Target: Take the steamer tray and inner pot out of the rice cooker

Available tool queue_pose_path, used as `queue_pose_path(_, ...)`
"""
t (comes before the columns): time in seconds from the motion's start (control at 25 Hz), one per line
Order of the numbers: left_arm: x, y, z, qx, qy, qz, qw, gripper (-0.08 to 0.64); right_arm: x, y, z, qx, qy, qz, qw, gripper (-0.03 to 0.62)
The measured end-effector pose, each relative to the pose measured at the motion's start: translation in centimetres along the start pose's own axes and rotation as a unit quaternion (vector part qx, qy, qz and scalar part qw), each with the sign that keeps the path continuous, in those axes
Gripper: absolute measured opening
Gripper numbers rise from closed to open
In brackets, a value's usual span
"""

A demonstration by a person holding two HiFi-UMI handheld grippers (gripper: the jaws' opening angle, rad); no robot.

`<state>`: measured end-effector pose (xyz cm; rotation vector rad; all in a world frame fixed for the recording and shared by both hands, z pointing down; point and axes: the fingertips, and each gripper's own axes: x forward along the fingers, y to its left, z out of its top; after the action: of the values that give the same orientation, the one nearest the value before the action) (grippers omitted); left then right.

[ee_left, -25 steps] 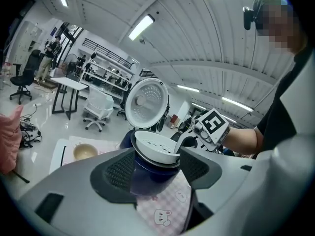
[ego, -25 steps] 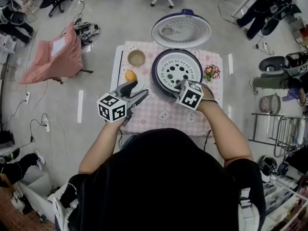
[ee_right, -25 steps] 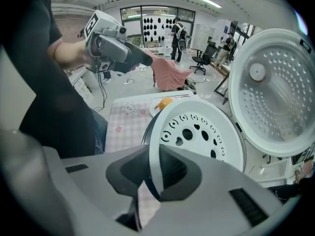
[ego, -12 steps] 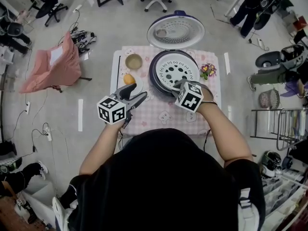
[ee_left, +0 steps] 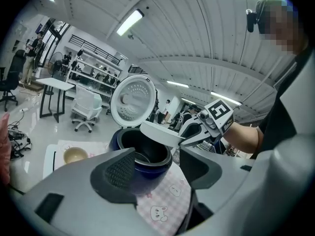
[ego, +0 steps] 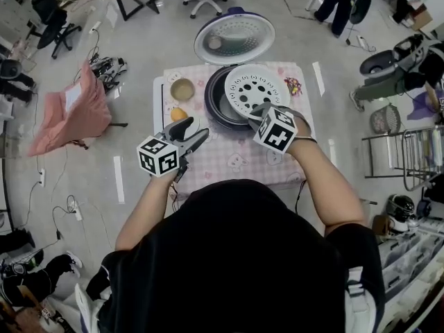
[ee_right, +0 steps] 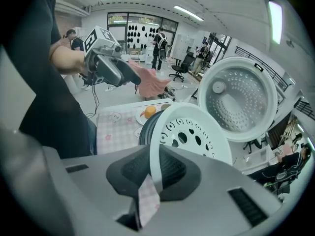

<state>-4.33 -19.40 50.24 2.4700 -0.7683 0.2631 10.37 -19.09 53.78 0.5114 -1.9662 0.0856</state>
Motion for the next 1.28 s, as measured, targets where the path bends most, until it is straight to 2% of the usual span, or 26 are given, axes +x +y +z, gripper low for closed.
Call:
queue_pose_path(0.28,1.9,-1.8,-0.3,0.017,0.018,-0.034,0.9991,0.290,-3.0,-1.1,-2.4,0.038,0.003,-0.040,0.998,0.041)
queue_pose_path(0.72,4.6,-4.2,-0.8,0.033,0.039,-0.075,0.9959,0.290,-5.7,-2.3,-9.0,0.110,0.026,-0.083,0.990,0.041)
queue_pose_path(1.0,6.0,-5.2,-1.5,0.045,0.057,-0.095,0.9928,0.290,-6.3,-1.2,-13.5,0.150,0.048,-0.097,0.983,0.041)
queue_pose_path(1.28,7.5,-6.5,-2.1,0.054,0.076,-0.114,0.9892,0.290,-5.8,0.7,-17.2,0.194,0.061,-0.092,0.975,0.041)
